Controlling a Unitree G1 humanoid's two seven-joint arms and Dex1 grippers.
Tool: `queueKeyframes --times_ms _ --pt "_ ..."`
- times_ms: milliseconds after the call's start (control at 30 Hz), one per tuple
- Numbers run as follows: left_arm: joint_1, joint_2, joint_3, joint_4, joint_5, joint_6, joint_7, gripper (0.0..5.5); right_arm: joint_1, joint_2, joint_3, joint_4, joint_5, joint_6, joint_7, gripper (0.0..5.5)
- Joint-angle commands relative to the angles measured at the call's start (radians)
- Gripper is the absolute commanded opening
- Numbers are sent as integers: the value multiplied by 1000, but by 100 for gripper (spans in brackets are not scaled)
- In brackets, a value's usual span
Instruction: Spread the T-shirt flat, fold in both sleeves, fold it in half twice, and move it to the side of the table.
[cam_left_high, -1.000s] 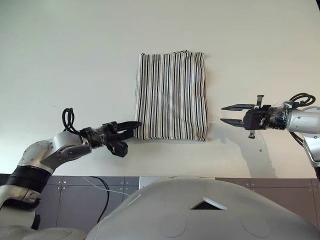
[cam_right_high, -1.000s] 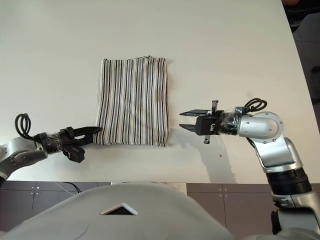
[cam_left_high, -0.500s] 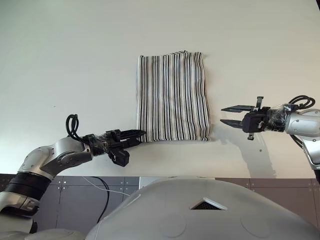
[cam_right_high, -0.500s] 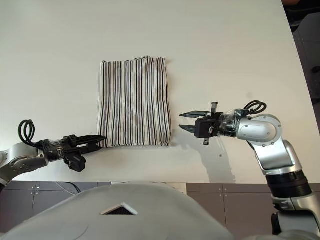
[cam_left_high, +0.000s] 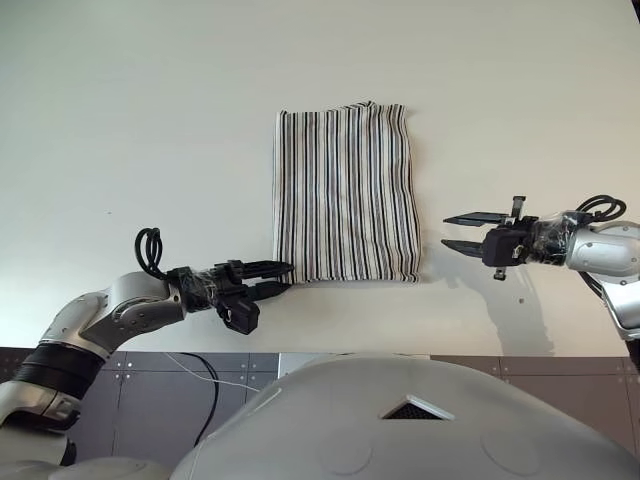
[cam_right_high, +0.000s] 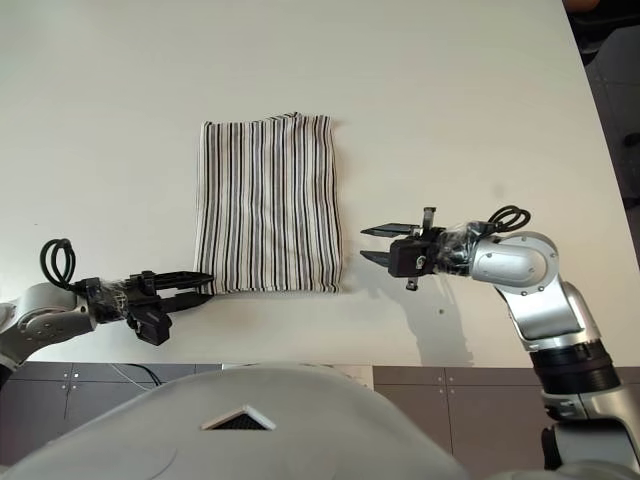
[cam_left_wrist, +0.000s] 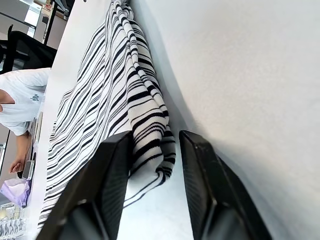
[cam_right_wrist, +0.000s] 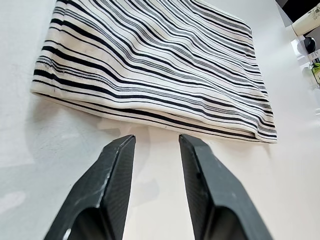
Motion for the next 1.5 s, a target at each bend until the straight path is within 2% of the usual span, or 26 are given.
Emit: queueKeyframes --times_ms 33,200,300,533,600,867,1067,1267,1433,1500 --pt "9 -7 -25 50 86 47 -54 107 -19 12 14 -7 -18 -3 -10 160" --pt "0 -4 -21 62 59 42 -70 24 -4 7 17 -38 -28 -33 -16 160" --pt "-5 -6 -10 35 -7 58 -91 11 32 -6 12 -79 -24 -69 -15 160" --pt "-4 20 18 -111 -209 144 -218 10 174 17 46 -66 -184 -272 -120 292" --pt "-1 25 28 -131 -242 162 -249 10 202 41 69 -43 -250 -306 -168 313" --pt "17 8 61 -154 -283 193 -299 10 94 123 155 152 -530 -355 -368 313" --pt "9 -16 78 -190 -304 230 -322 10 1 145 214 210 -590 -355 -435 313" --pt "7 -54 86 -187 -321 275 -325 10 -127 64 247 299 -719 -445 -505 313" --pt "14 -56 91 -161 -292 259 -323 10 -200 -52 245 421 -852 -573 -685 313" --pt "13 -56 89 -154 -282 251 -324 10 -236 -58 256 462 -906 -608 -781 313"
